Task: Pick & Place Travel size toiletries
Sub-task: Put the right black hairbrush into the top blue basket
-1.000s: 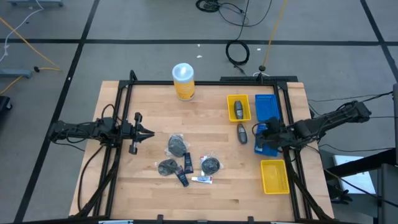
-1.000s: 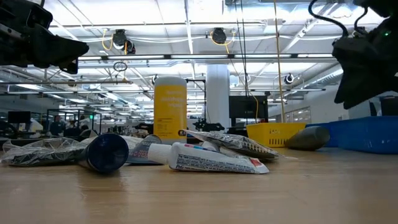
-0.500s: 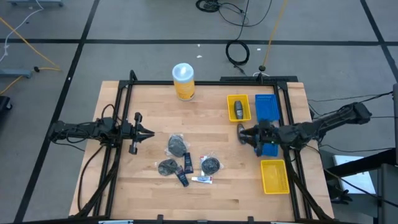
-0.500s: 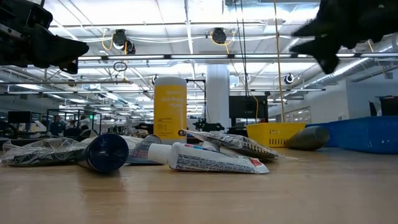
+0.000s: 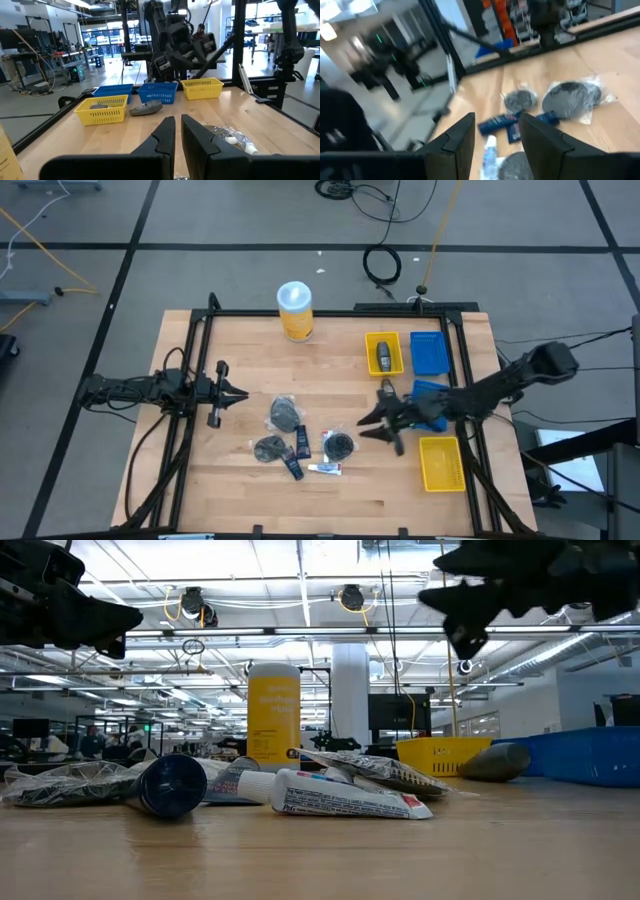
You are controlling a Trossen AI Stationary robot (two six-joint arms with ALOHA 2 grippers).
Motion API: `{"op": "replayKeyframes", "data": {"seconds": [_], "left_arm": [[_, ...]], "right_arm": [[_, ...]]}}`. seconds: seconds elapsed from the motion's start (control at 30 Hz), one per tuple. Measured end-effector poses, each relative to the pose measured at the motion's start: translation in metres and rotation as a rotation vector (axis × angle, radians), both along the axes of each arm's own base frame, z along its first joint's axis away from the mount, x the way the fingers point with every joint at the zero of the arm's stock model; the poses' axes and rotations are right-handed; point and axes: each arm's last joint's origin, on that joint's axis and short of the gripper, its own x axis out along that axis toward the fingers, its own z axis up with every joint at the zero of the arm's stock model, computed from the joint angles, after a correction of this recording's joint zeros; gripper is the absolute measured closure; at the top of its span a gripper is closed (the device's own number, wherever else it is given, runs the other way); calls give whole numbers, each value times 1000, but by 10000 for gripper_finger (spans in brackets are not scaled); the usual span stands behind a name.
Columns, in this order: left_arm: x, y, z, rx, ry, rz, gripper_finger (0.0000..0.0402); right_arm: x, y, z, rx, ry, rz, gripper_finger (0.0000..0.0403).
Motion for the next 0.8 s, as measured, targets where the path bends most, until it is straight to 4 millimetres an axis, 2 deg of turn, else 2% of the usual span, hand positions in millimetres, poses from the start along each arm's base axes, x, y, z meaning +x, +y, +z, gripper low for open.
{"op": "replayKeyframes", "data": {"seconds": [0.23,0.37,0.47,0.6,0.8], "left_arm": [[0,0,0,0,0,0,369],[0,0,0,0,0,0,369],[0,0,0,0,0,0,369],[0,0,0,0,0,0,369],[0,0,0,0,0,0,369]], "right_arm": [[42,12,-6,-98,221,4,241],[58,17,-12,-112,289,9,197],[62,18,-18,-138,348,13,155],[67,7,-23,-155,402,-10,116],[74,-22,-31,-121,439,-4,113]]}}
